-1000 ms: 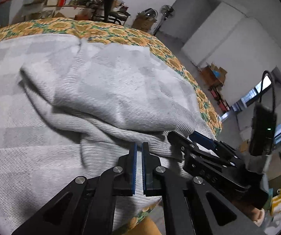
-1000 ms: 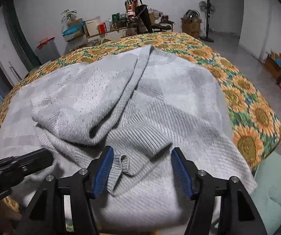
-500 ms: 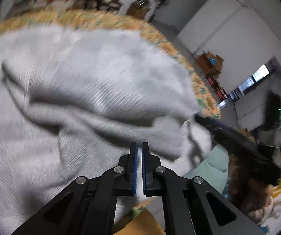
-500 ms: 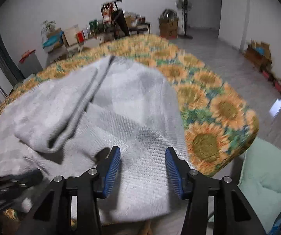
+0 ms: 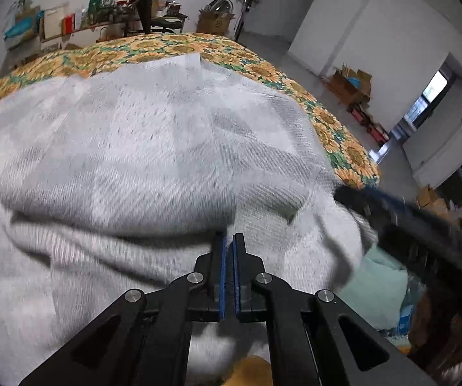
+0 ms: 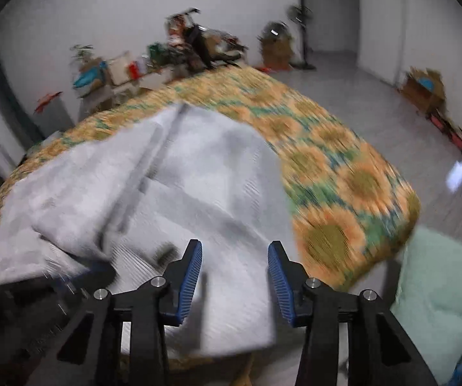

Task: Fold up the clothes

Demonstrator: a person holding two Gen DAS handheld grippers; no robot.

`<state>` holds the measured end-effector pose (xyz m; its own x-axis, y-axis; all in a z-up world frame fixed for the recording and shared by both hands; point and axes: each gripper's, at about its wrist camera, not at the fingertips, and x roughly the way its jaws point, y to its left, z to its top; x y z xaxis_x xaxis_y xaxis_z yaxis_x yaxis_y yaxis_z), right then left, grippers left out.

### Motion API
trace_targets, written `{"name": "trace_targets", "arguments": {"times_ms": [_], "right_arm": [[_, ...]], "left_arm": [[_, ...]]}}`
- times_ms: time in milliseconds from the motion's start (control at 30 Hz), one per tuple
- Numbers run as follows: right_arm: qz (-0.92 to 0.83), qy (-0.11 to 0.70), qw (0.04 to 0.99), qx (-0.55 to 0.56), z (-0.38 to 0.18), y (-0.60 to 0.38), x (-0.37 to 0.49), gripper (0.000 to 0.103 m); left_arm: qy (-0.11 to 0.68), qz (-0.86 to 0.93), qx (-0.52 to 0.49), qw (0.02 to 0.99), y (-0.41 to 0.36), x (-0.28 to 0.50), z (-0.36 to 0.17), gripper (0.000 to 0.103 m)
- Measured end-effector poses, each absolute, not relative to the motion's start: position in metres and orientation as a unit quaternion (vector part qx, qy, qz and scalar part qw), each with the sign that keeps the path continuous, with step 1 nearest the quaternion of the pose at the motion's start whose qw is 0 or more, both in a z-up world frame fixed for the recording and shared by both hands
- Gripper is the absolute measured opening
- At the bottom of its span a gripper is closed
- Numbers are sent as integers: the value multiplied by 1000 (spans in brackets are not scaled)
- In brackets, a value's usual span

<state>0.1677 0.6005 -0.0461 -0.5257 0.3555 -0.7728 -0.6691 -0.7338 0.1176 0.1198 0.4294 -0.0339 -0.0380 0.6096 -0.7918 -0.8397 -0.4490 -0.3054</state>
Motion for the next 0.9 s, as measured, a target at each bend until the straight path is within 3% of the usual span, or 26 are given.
{"name": "trace_targets", "arguments": {"times_ms": [300,467,567,700,900], "right_arm": [[906,157,168,-356,-33,562,96,44],[890,179,146,-393,-60,552,85,35],[887,173,149,-402,-77,543,93,35],[888,217,147,-379,-61,553,106,37],[901,182,150,-365,-47,551,88,37]], "left_arm": [[-1,716,-471,515,368,71,-1,3],[16,746,-454,486,381,49,5,4],[50,748,-473,462,390,48,-15,4],[35,738,-495,457,382,49,-31,3],[47,775,-443,448,384,50,-3,3]]}}
